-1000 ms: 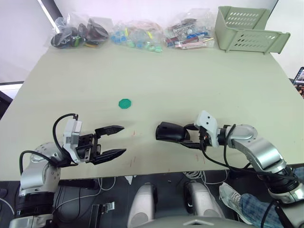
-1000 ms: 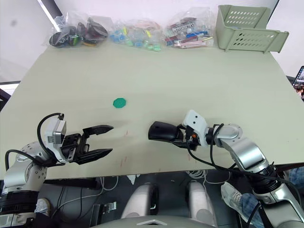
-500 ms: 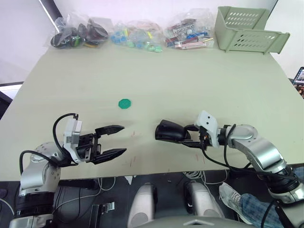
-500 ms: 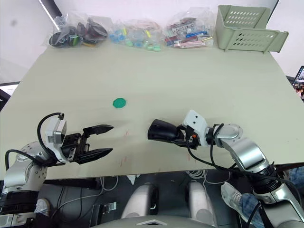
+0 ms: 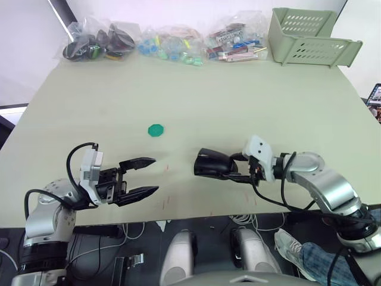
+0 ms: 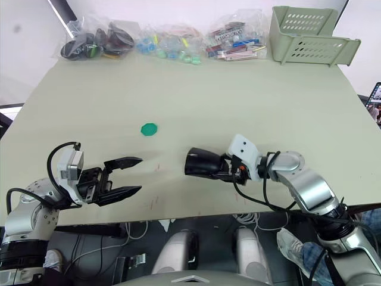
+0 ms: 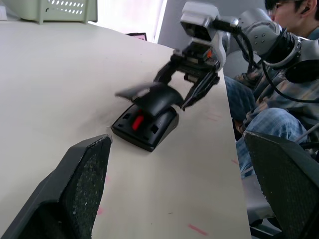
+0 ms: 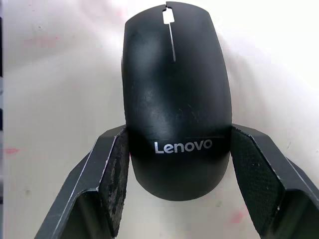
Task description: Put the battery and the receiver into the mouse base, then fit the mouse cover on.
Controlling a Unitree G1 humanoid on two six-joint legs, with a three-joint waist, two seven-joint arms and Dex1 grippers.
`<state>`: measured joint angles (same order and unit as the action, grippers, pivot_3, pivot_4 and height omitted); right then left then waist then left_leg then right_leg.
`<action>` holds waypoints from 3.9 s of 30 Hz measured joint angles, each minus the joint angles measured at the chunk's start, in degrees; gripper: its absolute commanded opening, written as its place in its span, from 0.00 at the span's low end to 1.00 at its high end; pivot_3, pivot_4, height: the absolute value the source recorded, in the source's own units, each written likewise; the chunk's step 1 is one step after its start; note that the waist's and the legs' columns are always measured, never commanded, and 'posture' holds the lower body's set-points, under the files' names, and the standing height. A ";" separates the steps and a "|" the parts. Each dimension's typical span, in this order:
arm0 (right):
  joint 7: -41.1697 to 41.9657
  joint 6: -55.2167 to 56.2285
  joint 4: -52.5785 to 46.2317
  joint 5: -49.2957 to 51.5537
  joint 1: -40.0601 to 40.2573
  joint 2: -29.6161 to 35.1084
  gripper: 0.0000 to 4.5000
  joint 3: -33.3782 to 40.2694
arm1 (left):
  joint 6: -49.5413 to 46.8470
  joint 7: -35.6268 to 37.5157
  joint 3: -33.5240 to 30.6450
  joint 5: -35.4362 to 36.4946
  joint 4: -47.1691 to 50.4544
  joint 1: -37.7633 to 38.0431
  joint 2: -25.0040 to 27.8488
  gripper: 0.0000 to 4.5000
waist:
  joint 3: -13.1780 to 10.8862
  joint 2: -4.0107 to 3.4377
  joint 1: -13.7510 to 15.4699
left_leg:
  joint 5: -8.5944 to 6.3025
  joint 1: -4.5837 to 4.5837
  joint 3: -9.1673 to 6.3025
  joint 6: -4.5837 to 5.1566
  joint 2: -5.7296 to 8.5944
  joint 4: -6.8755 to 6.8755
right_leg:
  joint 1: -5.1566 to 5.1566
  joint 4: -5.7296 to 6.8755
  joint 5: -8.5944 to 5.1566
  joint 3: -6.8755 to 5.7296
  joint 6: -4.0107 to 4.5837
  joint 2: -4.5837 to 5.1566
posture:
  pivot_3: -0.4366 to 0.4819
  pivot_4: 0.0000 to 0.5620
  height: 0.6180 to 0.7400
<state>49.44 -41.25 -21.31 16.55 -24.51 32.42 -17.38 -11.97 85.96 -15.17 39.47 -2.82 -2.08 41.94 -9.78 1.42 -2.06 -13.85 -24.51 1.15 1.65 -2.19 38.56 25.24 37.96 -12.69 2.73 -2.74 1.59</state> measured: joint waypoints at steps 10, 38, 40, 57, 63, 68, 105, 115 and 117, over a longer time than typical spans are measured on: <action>-1.38 -17.09 -7.53 -0.66 -11.55 4.64 0.63 -6.95 | -0.07 -0.02 -0.01 0.00 0.06 0.03 0.00 1.00 | -0.01 -0.01 0.11 | 0.00 -0.03 -0.04 0.00 0.02 0.06 | -0.03 -0.01 0.00 -0.07 0.01 0.07 | 0.48 0.27 1.00; -6.17 -31.51 -4.49 1.81 -20.42 1.08 0.63 -14.02 | -0.04 -0.08 -0.05 0.00 0.08 0.50 0.00 1.00 | -0.01 -0.02 -0.07 | 0.00 -0.05 -0.05 0.00 0.01 0.06 | -0.02 -0.01 0.00 -0.09 0.01 0.08 | 0.48 0.27 1.00; -6.19 -31.64 -4.26 1.86 -20.42 1.07 0.63 -14.24 | -0.04 -0.10 -0.05 0.00 0.08 0.50 0.00 1.00 | -0.01 -0.02 -0.07 | 0.00 -0.05 -0.05 0.00 0.01 0.06 | -0.02 -0.01 0.00 -0.09 0.01 0.08 | 0.48 0.27 1.00; -6.03 -31.85 -3.85 1.94 -20.94 2.18 0.63 -15.70 | 0.01 -0.28 -0.03 0.00 0.12 0.82 -0.19 1.00 | -0.01 -0.02 -0.08 | 0.00 -0.05 -0.05 0.00 0.00 0.06 | -0.02 -0.02 0.00 -0.09 0.01 0.08 | 0.48 0.27 1.00; -5.92 -30.93 -3.54 1.88 -21.20 2.60 0.63 -16.38 | 0.02 -0.91 -0.04 0.00 1.24 1.50 -0.28 1.00 | -0.01 -0.02 -0.10 | 0.00 -0.04 -0.05 0.00 -0.01 0.06 | -0.02 -0.02 0.00 -0.09 0.01 0.09 | 0.48 0.27 1.00; -5.46 -30.56 -2.69 1.86 -22.08 2.59 0.63 -17.19 | 0.02 -1.20 -0.04 0.00 1.87 2.04 -0.32 1.00 | -0.01 -0.02 -0.15 | 0.00 -0.05 -0.06 0.00 -0.01 0.05 | -0.02 -0.02 0.00 -0.09 0.01 0.08 | 0.48 0.27 1.00; -4.94 -31.22 -2.12 1.99 -22.61 1.99 0.71 -17.10 | 0.02 -1.32 -0.03 0.00 2.18 2.38 -0.86 1.00 | -0.01 -0.02 -0.21 | 0.00 -0.05 -0.06 0.00 -0.02 0.04 | -0.01 -0.03 -0.01 -0.09 0.01 0.09 | 0.48 0.27 1.00; -5.09 -30.83 -2.13 1.80 -22.61 2.12 0.99 -17.11 | 0.02 -1.31 -0.03 0.00 2.18 2.38 -0.90 1.00 | -0.01 -0.02 -0.20 | 0.00 -0.07 -0.05 0.00 -0.01 0.04 | 0.00 -0.04 0.00 -0.09 0.01 0.09 | 0.48 0.27 1.00; -5.17 -30.81 -2.28 1.79 -22.61 2.24 0.99 -17.11 | 0.02 -1.32 -0.03 0.00 2.18 2.38 -0.90 1.00 | -0.01 -0.02 -0.20 | 0.00 -0.07 -0.05 0.00 -0.01 0.04 | 0.00 -0.04 0.00 -0.09 0.01 0.09 | 0.48 0.27 1.00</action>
<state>44.27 -72.05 -23.59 18.34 -47.12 34.66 -34.49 -11.94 84.64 -15.20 39.47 -0.64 0.30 41.04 -9.79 1.40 -2.26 -13.86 -24.58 1.09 1.65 -2.21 38.60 25.24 37.92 -12.70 2.64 -2.73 1.69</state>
